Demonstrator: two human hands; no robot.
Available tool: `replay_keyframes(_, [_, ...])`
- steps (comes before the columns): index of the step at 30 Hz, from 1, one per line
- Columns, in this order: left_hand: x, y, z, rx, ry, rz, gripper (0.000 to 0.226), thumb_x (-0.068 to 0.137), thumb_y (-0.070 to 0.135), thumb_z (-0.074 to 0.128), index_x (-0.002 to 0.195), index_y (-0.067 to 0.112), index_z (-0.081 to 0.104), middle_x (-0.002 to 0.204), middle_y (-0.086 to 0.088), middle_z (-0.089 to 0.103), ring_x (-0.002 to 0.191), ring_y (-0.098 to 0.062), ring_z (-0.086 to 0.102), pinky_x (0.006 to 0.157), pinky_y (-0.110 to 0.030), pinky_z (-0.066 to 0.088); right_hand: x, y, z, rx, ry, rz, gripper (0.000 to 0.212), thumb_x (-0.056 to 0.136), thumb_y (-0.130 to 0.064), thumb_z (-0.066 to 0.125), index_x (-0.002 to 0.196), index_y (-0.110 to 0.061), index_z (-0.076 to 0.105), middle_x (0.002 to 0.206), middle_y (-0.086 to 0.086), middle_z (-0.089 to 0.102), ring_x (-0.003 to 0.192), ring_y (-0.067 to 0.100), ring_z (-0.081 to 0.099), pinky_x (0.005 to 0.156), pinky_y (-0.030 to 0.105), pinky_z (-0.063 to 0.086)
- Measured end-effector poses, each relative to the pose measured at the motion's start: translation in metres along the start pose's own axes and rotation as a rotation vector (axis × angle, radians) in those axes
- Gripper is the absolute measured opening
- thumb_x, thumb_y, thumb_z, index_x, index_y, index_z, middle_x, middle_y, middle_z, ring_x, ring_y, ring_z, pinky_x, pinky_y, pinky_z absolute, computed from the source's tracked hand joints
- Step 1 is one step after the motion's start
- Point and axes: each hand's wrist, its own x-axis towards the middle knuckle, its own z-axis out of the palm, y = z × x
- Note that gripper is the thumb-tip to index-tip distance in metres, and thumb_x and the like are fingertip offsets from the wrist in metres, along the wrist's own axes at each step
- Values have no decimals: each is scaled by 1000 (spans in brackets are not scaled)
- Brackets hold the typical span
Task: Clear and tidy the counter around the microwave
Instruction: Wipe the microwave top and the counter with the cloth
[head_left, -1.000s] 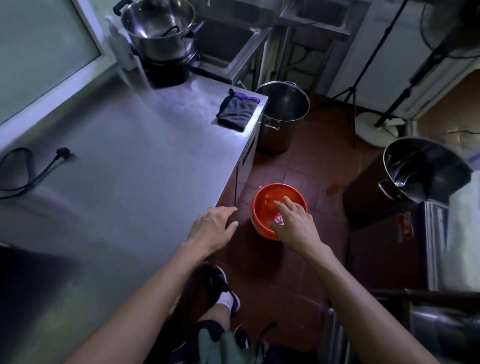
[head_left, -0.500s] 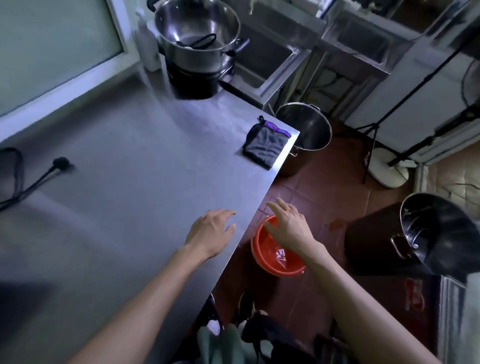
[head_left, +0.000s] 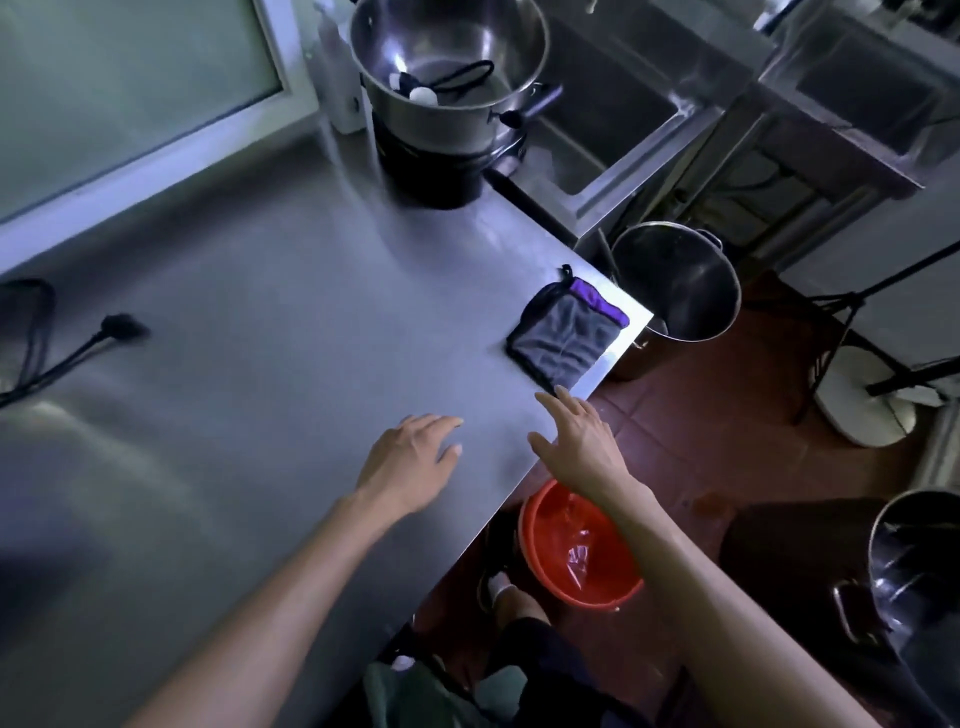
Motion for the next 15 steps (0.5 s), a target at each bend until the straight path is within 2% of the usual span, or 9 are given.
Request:
replay_keyframes(5, [78, 57, 26, 37, 22, 36, 42, 97, 31, 55, 137, 20, 55, 138, 3, 57, 125, -22, 51, 102, -33, 42, 62, 65, -25, 47, 45, -4, 64, 94, -36, 61, 152, -24, 36, 162, 5, 28, 145, 31, 28, 109, 53, 37])
replay_keyframes(8, [121, 88, 45, 60, 32, 33, 45, 93, 30, 59, 137, 20, 55, 141, 1, 53, 126, -24, 49, 101, -41, 44, 96, 99, -37, 32, 50, -13, 65, 94, -34, 60, 153, -25, 34, 163, 6, 25, 146, 32, 26, 109, 53, 36])
replay_keyframes(12, [160, 115, 65, 158, 21, -13, 52, 90, 37, 62, 139, 23, 50, 151, -2, 39, 137, -24, 34, 101, -48, 44, 141, 128, -46, 7, 37, -60, 66, 90, -31, 61, 151, -22, 37, 159, 8, 29, 145, 33, 27, 105, 54, 41])
replay_keyframes(15, [177, 124, 79, 257, -76, -93, 66, 90, 50, 60, 147, 26, 37, 161, -7, 20, 147, -29, 17, 107, -51, 36, 168, 137, -46, -12, 17, -95, 69, 88, -32, 64, 151, -25, 37, 159, 7, 28, 146, 33, 25, 106, 53, 39])
